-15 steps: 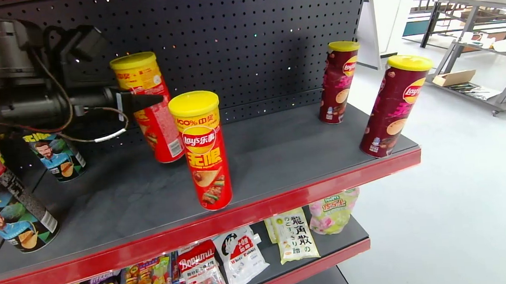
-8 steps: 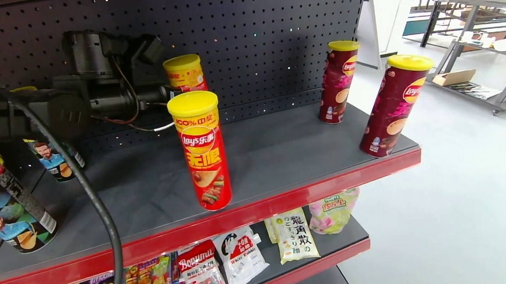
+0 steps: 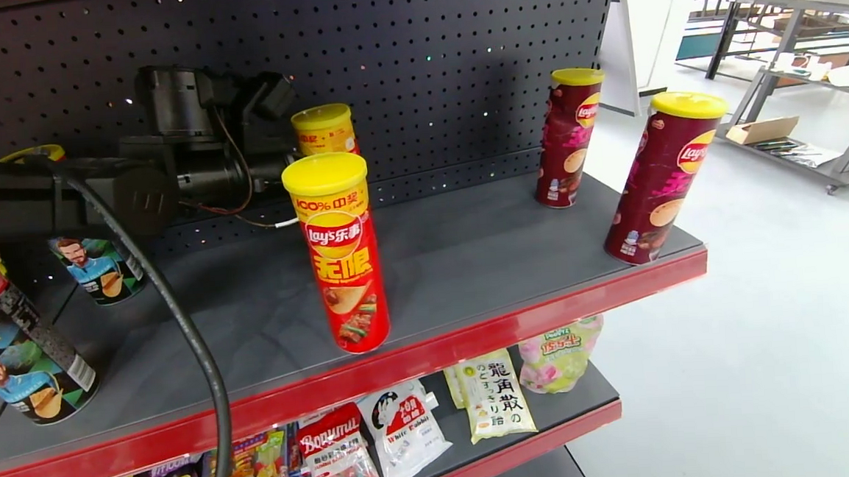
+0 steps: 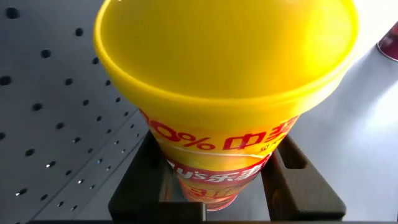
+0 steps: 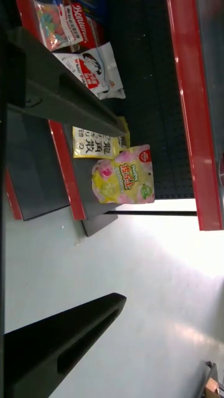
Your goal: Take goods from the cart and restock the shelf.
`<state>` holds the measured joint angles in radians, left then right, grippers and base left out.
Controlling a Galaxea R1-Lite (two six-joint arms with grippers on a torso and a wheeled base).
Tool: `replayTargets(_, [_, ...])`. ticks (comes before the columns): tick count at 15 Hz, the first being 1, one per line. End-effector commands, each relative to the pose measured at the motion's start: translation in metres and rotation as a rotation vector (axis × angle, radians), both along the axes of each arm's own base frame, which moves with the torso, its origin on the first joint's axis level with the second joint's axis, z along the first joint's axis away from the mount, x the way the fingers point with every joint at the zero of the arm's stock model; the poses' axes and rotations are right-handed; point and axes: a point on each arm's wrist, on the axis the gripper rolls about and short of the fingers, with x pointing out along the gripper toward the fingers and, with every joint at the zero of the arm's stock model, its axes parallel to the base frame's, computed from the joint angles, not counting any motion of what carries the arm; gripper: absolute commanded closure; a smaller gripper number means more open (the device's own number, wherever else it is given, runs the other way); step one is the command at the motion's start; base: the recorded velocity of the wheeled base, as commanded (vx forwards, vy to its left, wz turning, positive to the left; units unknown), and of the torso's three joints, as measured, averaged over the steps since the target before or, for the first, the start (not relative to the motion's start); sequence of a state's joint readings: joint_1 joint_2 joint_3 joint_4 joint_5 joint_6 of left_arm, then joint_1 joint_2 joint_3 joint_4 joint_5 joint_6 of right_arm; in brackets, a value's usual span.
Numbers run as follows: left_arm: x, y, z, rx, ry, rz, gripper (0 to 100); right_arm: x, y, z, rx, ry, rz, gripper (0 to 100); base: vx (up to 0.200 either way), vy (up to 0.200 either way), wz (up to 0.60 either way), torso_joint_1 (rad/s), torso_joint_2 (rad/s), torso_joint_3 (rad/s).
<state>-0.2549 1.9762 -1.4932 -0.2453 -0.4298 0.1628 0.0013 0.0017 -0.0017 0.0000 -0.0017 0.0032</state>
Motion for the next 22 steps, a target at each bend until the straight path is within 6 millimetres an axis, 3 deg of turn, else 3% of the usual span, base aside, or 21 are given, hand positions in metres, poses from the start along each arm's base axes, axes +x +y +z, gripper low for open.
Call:
replayTargets(1, [0.000,-0.001,0.000,0.000,0.000,-0.004,100,0.000,0.000,0.000,0.000,0.000,0.000,0,0.000,0.000,0.00,0.000,0.00,0.000])
replayTargets(14, [-0.002,0.000,-0.002,0.011,0.002,0.000,100,0.000,0.000,0.000,0.000,0.000,0.000,0,0.000,0.000,0.00,0.000,0.00,0.000])
replayTargets(15, [-0.002,-0.001,-0.002,0.013,0.000,-0.004,0,0.000,0.000,0.000,0.000,0.000,0.000,0,0.000,0.000,0.00,0.000,0.00,0.000])
replayTargets(22, [-0.019,0.013,0.004,0.019,0.003,0.022,0,0.000,0.000,0.000,0.000,0.000,0.000,0,0.000,0.000,0.00,0.000,0.00,0.000])
